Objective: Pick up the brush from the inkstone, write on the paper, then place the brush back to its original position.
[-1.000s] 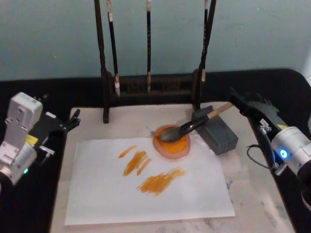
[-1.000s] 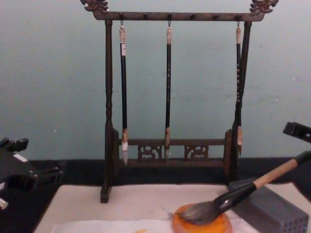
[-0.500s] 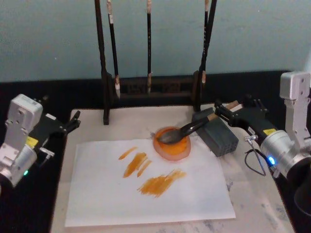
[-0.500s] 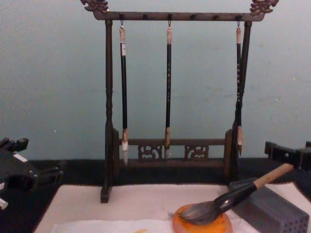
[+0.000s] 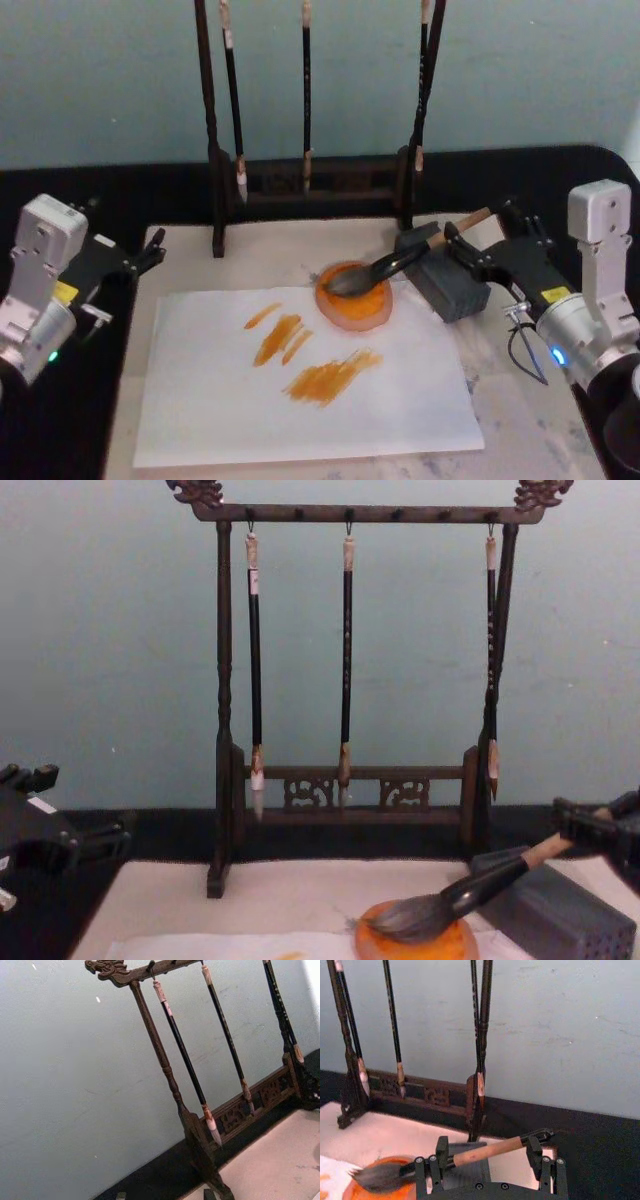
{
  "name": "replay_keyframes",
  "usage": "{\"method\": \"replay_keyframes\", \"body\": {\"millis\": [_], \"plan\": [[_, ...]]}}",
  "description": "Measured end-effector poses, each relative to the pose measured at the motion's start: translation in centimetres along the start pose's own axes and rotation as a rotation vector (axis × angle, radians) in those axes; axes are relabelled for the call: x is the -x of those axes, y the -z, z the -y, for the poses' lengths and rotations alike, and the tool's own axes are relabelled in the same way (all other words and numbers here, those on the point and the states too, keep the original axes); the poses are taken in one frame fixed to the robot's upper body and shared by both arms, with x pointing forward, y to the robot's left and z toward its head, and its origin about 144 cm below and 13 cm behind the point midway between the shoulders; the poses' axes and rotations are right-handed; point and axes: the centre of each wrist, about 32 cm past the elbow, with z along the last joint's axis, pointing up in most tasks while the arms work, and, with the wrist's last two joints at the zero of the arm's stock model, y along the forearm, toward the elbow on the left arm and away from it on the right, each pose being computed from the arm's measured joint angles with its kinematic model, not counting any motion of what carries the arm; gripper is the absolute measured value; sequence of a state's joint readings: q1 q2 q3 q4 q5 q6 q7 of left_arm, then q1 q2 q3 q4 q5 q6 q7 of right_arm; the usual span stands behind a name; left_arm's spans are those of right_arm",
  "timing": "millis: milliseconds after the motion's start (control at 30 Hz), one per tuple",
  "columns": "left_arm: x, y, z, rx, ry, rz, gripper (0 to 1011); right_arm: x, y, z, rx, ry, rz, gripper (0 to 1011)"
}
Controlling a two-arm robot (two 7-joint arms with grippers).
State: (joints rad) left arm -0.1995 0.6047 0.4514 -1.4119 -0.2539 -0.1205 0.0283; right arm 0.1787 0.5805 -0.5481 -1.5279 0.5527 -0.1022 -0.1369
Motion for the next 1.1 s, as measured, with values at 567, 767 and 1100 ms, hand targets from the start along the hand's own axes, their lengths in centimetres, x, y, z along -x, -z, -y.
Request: {"method": "replay_keyframes", "body": {"millis": [567,767,1100], "plan": [[0.0,0.0,0.0,0.000,0.000,0.000,1001,-0.1,1.8,0.2,-0.020,0.035,-0.011,1000],[0.0,0.0,0.0,0.000,0.000,0.000,1001,-0.1,1.7,0.2,-0.019,0.033,-0.010,1000],[0.0,0.0,0.0,0.000,0.000,0.000,1001,-0.1,1.6,0.2,-0.017,0.031,-0.009,1000]]}}
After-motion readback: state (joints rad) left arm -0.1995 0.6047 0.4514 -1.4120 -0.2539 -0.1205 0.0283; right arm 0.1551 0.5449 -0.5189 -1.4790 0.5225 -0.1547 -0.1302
